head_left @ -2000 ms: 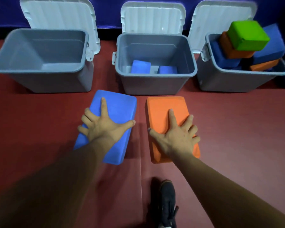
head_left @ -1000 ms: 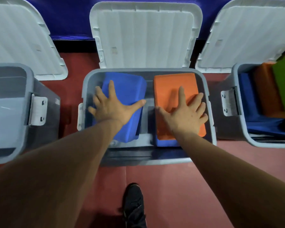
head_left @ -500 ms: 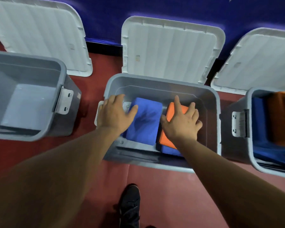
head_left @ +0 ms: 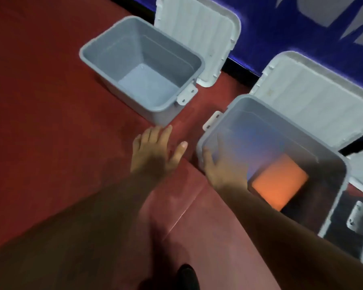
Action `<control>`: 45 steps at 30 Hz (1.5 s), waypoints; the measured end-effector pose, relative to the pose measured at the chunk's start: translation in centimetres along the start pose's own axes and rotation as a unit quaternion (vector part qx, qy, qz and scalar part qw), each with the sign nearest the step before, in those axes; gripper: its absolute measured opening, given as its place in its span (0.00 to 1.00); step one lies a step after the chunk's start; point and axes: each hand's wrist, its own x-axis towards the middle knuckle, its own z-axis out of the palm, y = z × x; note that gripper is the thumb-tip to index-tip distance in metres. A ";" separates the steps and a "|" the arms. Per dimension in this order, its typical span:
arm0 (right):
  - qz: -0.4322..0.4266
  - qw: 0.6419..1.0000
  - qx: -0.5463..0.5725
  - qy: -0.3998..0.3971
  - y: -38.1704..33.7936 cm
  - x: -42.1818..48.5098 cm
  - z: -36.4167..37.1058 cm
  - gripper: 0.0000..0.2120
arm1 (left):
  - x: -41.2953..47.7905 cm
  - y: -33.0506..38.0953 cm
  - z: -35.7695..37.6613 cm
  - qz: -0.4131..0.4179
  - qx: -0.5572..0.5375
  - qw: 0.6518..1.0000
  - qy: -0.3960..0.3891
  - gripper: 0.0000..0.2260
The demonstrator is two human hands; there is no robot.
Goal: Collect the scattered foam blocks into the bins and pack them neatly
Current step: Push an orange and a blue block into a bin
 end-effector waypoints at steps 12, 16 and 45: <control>-0.275 0.951 -0.083 -0.117 -23.5 -23.4 18.8 0.31 | -26.7 -30.6 -11.5 -0.306 -0.010 0.952 0.027 0.39; -0.328 0.929 -0.111 -0.132 -30.3 -35.9 27.5 0.30 | -38.6 -41.2 -15.7 -0.367 -0.005 0.929 0.046 0.38; -0.670 0.642 -0.225 -0.297 -53.3 -103.3 72.3 0.31 | -106.0 -84.8 -25.5 -0.737 -0.039 0.660 0.140 0.43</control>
